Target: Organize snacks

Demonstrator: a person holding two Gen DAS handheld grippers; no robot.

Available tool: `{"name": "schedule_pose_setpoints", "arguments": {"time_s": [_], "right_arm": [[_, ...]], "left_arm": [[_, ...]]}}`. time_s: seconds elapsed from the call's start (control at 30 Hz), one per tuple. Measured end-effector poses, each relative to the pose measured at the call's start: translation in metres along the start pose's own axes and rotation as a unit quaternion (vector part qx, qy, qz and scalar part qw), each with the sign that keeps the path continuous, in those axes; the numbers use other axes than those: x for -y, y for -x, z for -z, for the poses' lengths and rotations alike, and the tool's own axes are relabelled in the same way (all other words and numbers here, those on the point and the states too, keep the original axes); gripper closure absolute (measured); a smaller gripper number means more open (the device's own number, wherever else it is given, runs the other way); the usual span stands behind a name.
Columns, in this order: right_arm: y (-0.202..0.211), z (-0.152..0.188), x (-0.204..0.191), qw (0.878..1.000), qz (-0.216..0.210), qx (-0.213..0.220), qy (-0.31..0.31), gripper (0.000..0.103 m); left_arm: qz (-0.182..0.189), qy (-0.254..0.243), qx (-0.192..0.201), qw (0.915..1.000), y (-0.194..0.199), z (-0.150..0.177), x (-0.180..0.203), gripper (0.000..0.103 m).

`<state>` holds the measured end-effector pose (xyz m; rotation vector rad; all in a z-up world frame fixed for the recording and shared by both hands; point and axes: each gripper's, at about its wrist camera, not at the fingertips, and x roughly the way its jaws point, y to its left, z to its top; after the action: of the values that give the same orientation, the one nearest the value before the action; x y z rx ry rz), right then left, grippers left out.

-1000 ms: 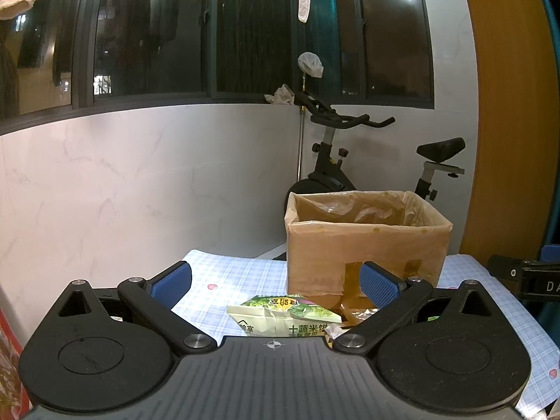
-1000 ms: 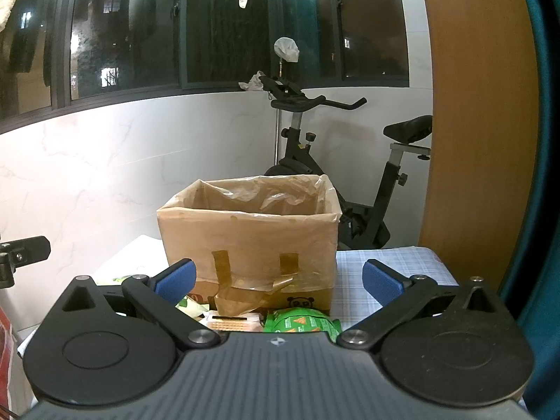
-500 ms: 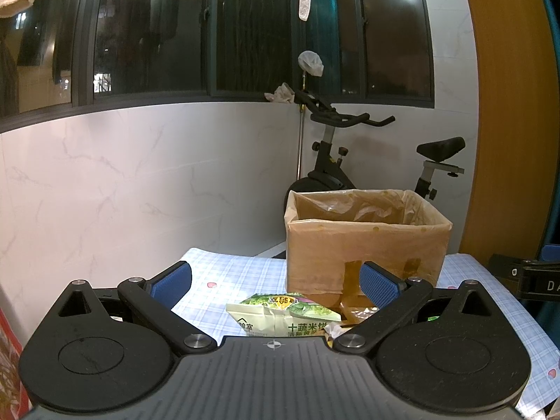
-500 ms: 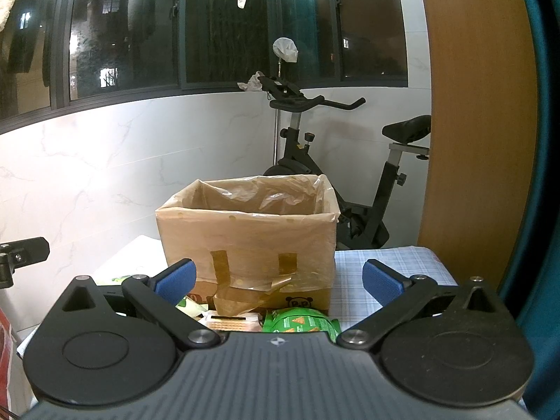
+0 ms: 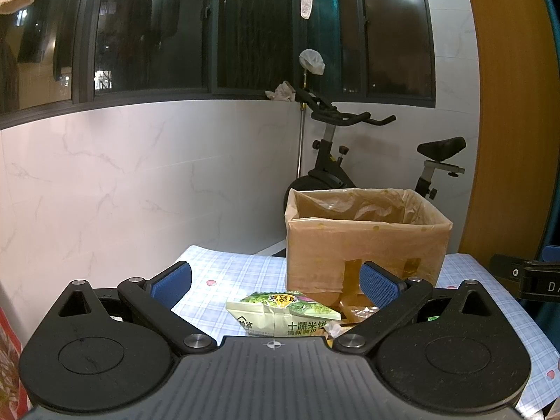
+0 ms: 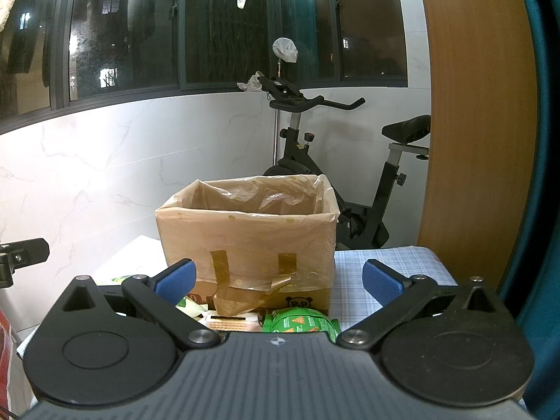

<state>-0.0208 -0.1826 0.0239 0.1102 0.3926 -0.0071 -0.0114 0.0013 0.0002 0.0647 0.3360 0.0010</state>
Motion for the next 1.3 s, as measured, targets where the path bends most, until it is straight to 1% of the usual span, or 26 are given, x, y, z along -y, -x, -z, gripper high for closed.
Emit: {"name": "schedule_pose_setpoints", "arguments": {"time_s": [0.43, 0.77, 0.87, 1.0, 1.2, 1.3], "right_arm": [[0.002, -0.003, 0.003, 1.0, 0.002, 0.002, -0.003, 0.0], [0.001, -0.003, 0.003, 1.0, 0.001, 0.002, -0.003, 0.0], [0.0, -0.003, 0.002, 1.0, 0.0, 0.003, 0.002, 0.0], [-0.007, -0.006, 0.006, 1.0, -0.004, 0.01, 0.001, 0.0], [-0.036, -0.016, 0.028, 1.0, 0.004, 0.022, -0.014, 0.0], [-0.051, -0.016, 0.035, 0.999, 0.011, 0.035, -0.004, 0.0]], "left_arm": [[0.001, 0.001, -0.001, 1.0, 0.0, -0.001, 0.0, 0.0], [-0.003, 0.014, -0.008, 0.9999, -0.003, -0.004, -0.005, 0.0], [-0.013, 0.014, -0.012, 0.9997, -0.011, -0.006, -0.008, 0.0], [-0.046, 0.001, -0.01, 0.9989, -0.029, -0.013, -0.014, 0.0], [-0.083, -0.019, -0.003, 0.9964, -0.06, -0.025, -0.035, 0.0], [-0.084, -0.022, -0.008, 0.9962, -0.078, -0.026, -0.047, 0.0]]}}
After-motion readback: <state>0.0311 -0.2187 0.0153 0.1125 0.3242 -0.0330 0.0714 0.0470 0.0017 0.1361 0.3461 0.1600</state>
